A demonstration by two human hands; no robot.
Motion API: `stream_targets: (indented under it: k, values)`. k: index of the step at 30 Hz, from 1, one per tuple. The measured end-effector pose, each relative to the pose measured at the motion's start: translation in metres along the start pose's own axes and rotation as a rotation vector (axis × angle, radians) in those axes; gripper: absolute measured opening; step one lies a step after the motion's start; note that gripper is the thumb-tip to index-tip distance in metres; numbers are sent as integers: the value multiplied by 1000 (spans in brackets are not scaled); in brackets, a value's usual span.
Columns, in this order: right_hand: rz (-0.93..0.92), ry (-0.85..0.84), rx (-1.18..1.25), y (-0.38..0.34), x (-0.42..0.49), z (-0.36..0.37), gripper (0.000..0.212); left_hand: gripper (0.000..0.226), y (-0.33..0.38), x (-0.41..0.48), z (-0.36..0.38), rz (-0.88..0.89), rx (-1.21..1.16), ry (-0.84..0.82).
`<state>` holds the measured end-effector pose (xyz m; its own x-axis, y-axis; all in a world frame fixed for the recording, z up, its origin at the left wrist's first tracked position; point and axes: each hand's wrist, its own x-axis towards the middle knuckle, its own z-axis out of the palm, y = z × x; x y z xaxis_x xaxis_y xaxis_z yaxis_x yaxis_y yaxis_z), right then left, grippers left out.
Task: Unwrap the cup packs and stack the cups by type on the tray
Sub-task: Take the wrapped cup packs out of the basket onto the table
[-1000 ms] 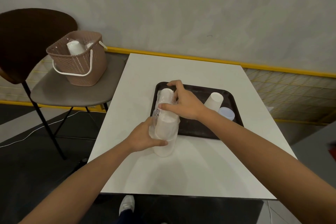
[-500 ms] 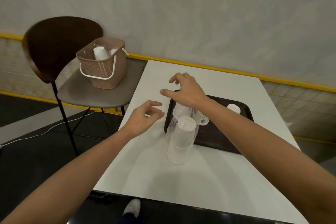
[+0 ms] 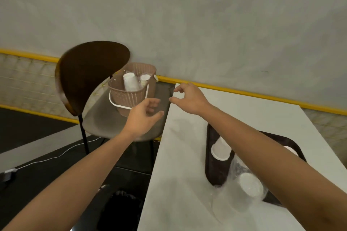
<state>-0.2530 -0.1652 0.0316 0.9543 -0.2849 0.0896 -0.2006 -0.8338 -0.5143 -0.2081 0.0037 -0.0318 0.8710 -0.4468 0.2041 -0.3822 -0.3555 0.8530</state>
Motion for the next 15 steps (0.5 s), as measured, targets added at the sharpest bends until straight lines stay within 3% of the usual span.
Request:
stream_targets:
  k: [8, 15]
  values:
    - [81, -57, 57, -41, 120, 50, 44, 49, -62, 116, -75, -23, 130, 23]
    - [99, -93, 72, -47, 165, 79, 44, 63, -98, 175, -92, -95, 164, -17]
